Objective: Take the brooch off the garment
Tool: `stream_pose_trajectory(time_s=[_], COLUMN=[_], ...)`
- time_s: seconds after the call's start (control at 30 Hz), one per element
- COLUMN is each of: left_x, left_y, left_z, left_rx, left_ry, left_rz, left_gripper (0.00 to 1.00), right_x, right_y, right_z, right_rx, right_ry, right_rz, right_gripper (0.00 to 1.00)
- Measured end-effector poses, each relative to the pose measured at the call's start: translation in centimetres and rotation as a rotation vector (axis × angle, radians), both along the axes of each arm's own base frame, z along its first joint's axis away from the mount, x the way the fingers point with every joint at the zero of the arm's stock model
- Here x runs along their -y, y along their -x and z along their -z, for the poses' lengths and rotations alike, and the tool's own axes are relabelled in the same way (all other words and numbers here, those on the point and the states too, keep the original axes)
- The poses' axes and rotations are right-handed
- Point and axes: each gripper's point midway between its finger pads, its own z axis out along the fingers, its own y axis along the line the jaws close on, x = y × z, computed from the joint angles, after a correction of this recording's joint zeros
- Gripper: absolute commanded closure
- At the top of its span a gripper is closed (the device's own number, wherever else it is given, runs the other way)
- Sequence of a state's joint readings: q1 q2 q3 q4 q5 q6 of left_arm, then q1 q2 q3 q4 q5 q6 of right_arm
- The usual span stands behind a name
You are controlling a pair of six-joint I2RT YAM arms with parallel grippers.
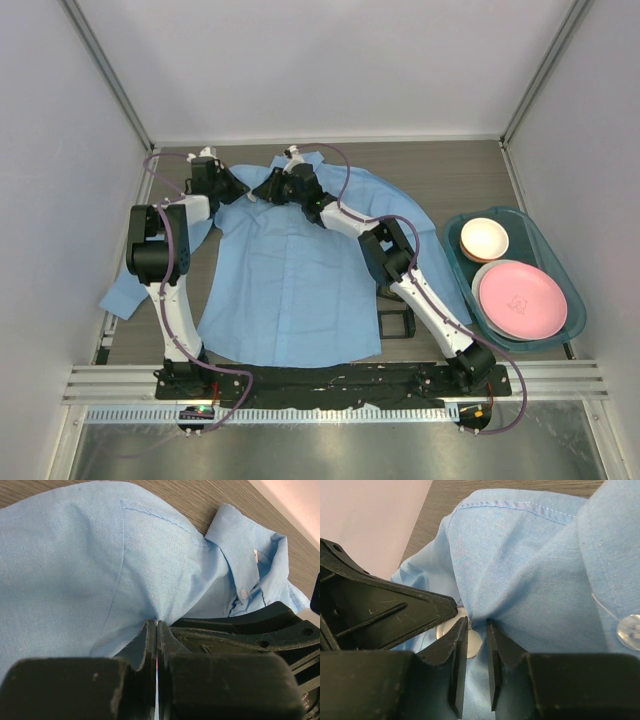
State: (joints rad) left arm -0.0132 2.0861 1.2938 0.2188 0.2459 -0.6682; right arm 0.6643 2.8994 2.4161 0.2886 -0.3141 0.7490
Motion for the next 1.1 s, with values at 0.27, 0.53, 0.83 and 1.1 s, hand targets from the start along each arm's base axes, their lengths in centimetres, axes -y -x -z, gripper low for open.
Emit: stream_pose_trajectory(time_s=[0.27,0.53,0.83,1.1], left_x=[-0.02,0.4,0.33,0.42], left_y=[0.04,0.02,0.21,0.27], left_z=[0.03,-0.2,-0.07,-0.01], left_rx=[-0.002,-0.017,-0.036,-0.047], left_ry=[-0.012,-0.049,-0.073,-0.078], left_rz=[0.009,0.032,0.041,0.037], left_gripper=[1.0,1.0,1.0,1.0], right_x=[-0.03,-0.15,-0.23,-0.16], right_y=[0.05,0.2,0.37,0.6], right_z=[0.01,-0.2,-0.25,-0.37], right_rx=[0.025,0.08,0.123,0.16], right_ry=[0.024,0.095,0.142,0.189], right_rz=[-0.012,-0.03,-0.045,-0.062], right_gripper=[0.75,0.75,0.76,0.8])
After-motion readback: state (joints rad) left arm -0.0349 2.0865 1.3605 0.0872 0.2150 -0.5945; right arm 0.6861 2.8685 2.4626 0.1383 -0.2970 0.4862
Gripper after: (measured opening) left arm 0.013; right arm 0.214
